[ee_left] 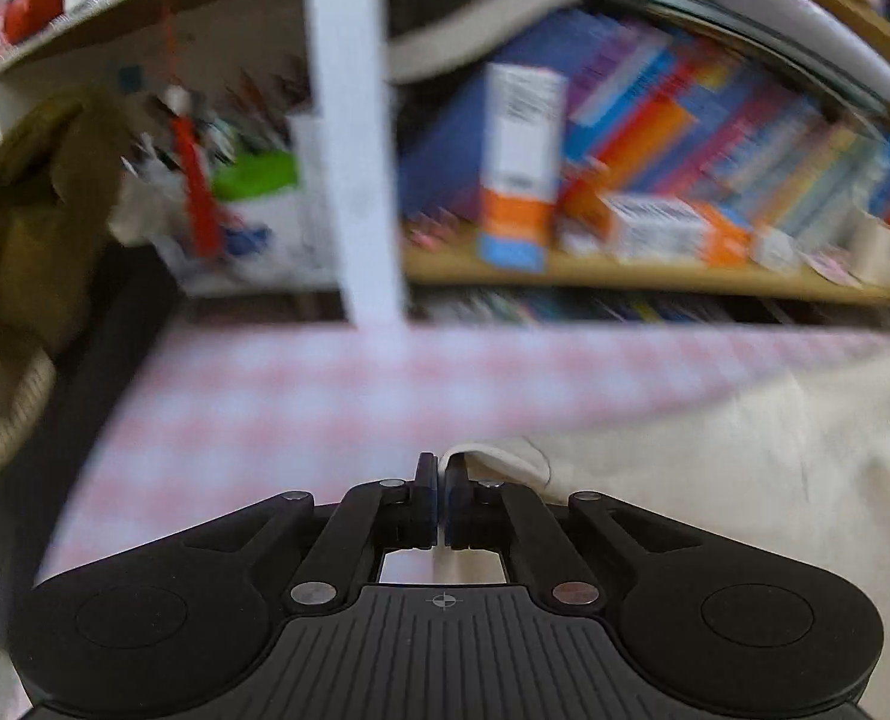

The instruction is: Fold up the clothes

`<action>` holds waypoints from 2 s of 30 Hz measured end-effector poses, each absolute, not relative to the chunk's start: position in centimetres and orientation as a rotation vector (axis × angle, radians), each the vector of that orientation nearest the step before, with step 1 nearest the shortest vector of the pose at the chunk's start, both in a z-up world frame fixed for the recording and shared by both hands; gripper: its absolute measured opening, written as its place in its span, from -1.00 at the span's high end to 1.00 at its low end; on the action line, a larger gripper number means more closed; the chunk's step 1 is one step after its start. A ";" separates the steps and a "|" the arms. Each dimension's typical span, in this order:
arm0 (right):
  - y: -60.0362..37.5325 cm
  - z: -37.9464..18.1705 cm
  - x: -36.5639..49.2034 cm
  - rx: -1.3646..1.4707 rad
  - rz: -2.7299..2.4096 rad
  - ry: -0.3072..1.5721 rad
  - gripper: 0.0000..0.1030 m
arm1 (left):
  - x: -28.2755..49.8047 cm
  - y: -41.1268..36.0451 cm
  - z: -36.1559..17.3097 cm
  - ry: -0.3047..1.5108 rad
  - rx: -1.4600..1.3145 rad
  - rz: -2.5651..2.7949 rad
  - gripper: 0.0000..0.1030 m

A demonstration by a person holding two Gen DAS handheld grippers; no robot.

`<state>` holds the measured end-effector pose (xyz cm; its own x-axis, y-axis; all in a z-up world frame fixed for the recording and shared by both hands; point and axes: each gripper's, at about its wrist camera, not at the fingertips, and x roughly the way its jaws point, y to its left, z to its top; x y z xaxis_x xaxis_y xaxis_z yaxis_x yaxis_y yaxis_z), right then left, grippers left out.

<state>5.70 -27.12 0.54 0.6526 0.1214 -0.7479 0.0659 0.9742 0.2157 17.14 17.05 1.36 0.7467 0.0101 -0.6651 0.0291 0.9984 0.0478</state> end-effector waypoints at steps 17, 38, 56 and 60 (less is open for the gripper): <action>-36.9 1.0 14.5 -0.347 -0.360 0.850 0.91 | 24.6 18.3 -1.5 0.795 0.123 0.017 0.98; -30.3 2.8 15.4 -0.267 0.036 0.755 -0.04 | 16.0 11.4 2.9 0.697 0.033 -0.183 -0.34; -24.5 -2.7 19.6 0.370 0.267 0.966 -0.06 | 20.0 9.6 -4.0 0.941 -0.562 -0.211 -0.25; -24.3 -3.0 21.5 0.417 0.307 0.992 -0.07 | 24.6 10.1 -3.0 0.939 -0.612 -0.228 -0.25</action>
<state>21.48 -24.34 -2.98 0.5146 0.4329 -0.7401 -0.0606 0.8794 0.4722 24.63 10.09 -2.98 0.5816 -0.4391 -0.6847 -0.0758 0.8088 -0.5832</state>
